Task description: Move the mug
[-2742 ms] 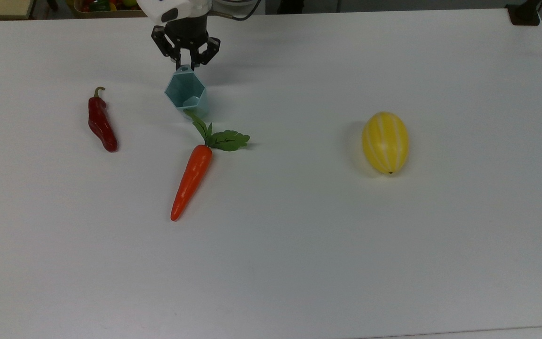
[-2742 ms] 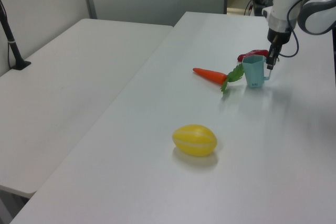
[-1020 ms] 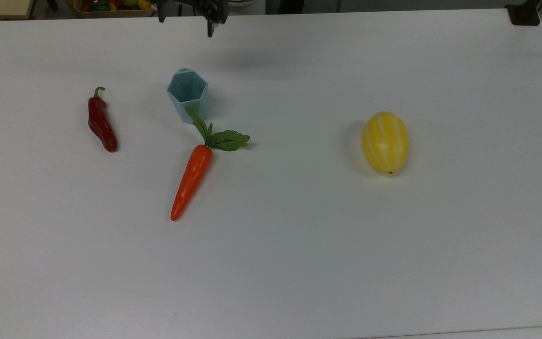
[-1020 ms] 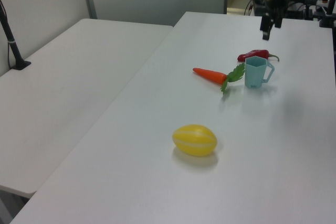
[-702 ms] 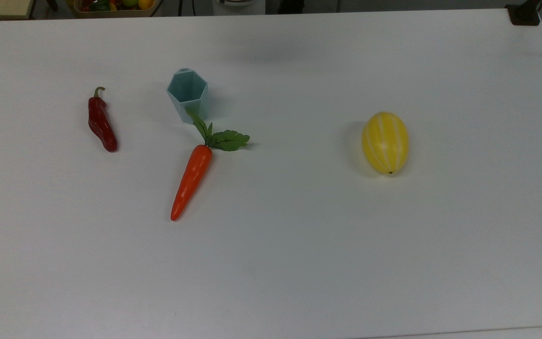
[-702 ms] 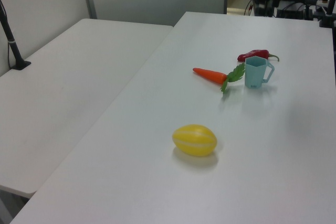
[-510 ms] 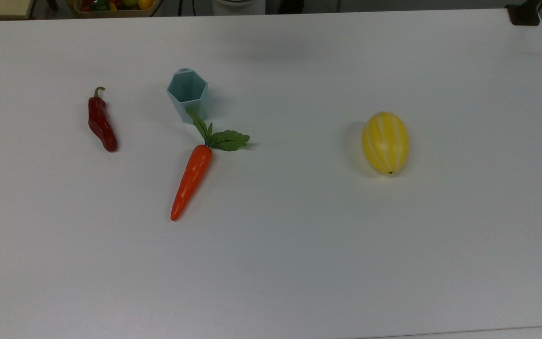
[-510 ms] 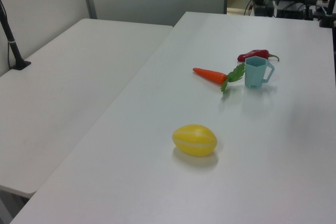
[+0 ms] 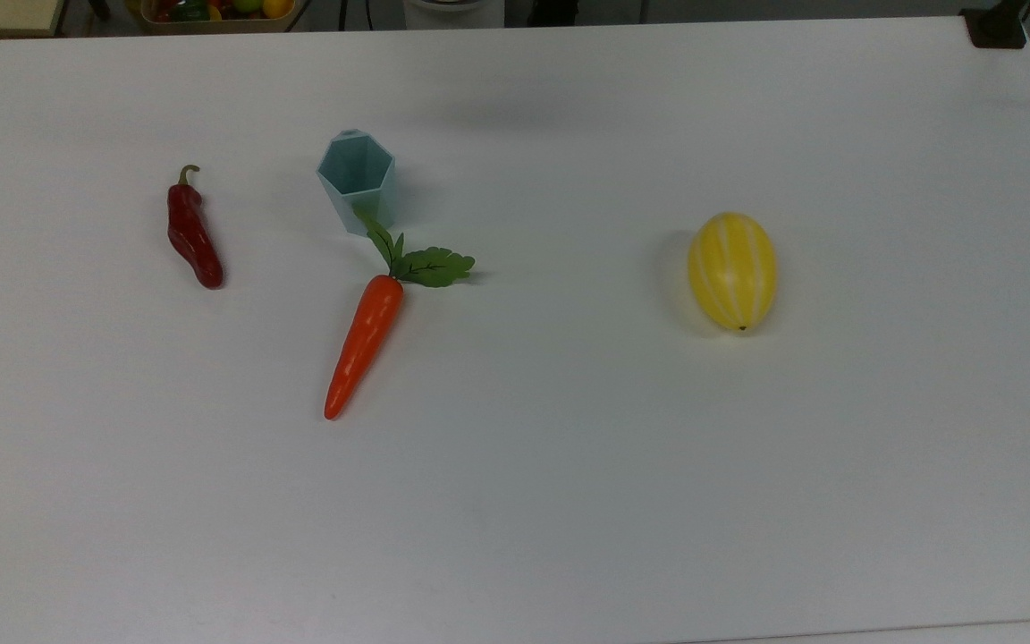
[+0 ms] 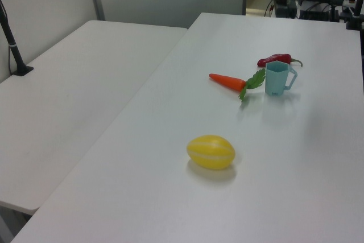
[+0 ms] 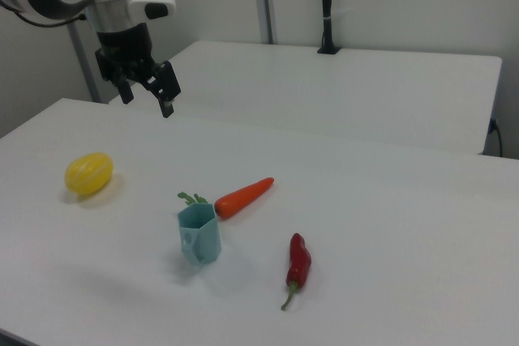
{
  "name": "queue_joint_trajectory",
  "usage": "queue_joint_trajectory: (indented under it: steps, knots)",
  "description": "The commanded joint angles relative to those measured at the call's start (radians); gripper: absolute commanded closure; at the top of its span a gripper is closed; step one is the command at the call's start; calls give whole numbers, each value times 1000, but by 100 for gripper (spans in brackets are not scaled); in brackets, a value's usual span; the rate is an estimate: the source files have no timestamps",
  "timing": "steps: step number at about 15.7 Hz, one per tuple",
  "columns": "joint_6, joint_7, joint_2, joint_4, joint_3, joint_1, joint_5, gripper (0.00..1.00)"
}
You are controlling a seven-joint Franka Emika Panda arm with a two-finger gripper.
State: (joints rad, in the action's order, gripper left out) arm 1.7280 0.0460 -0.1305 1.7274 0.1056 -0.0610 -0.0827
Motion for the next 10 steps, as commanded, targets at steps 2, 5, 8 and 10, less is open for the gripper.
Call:
queue_joint_trajectory:
  steps: [2,5,8,10]
  knots:
    - [-21,80,35,-37,-83,75,-8,0]
    - [-16,81,38,-35,-84,73,-8,0]
    - [-15,78,42,-34,-84,63,-6,0]
    - [-1,78,40,-32,-84,63,-6,0]
